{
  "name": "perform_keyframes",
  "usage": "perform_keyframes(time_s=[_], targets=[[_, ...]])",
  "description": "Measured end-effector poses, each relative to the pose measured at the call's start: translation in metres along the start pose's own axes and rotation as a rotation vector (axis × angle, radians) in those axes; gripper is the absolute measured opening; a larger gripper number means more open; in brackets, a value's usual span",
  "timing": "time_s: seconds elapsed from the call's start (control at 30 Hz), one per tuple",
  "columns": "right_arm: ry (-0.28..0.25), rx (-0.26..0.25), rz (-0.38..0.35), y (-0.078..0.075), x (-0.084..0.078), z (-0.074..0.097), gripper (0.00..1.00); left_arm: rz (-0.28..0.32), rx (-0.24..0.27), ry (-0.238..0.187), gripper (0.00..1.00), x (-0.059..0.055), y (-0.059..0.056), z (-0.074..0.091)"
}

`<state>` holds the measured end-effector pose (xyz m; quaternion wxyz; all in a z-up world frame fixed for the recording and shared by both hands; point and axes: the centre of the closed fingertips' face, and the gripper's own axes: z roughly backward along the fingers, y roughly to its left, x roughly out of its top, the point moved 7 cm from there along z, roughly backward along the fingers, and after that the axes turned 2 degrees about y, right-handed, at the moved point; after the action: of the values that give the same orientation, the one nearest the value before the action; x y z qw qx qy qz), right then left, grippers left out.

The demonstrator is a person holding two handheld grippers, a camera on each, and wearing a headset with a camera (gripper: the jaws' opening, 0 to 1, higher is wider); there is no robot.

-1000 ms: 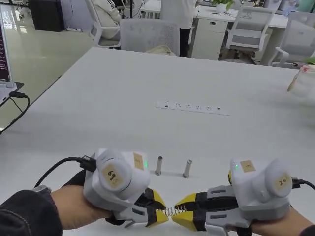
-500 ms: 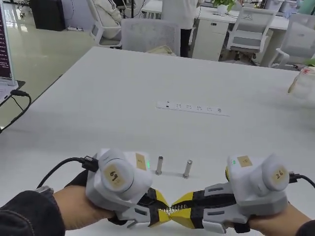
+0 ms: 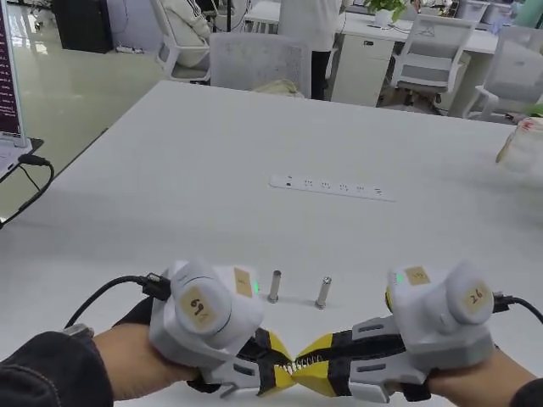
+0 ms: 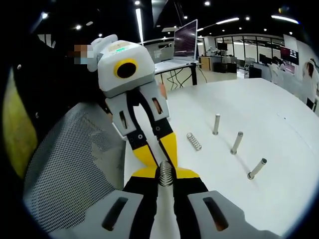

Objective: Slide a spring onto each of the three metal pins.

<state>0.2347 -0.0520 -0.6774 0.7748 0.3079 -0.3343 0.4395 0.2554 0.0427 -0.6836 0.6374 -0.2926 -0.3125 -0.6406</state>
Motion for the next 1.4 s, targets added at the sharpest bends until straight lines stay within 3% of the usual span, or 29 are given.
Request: perform_keyframes(time_s=[0.4, 0.83, 1.4], targets=[[0.047, 0.001, 0.003, 0.0, 0.003, 0.002, 0.08, 0.041, 0.005, -0.016, 0.06, 0.0, 0.003, 0.0], [0.067, -0.008, 0.023, 0.001, 0.006, 0.005, 0.08, 0.087, 0.014, -0.052, 0.26, -0.003, 0.004, 0.015], [0.077, -0.026, 0.041, -0.003, 0.013, 0.01, 0.08, 0.124, 0.036, -0.139, 0.5, -0.014, 0.005, 0.039]])
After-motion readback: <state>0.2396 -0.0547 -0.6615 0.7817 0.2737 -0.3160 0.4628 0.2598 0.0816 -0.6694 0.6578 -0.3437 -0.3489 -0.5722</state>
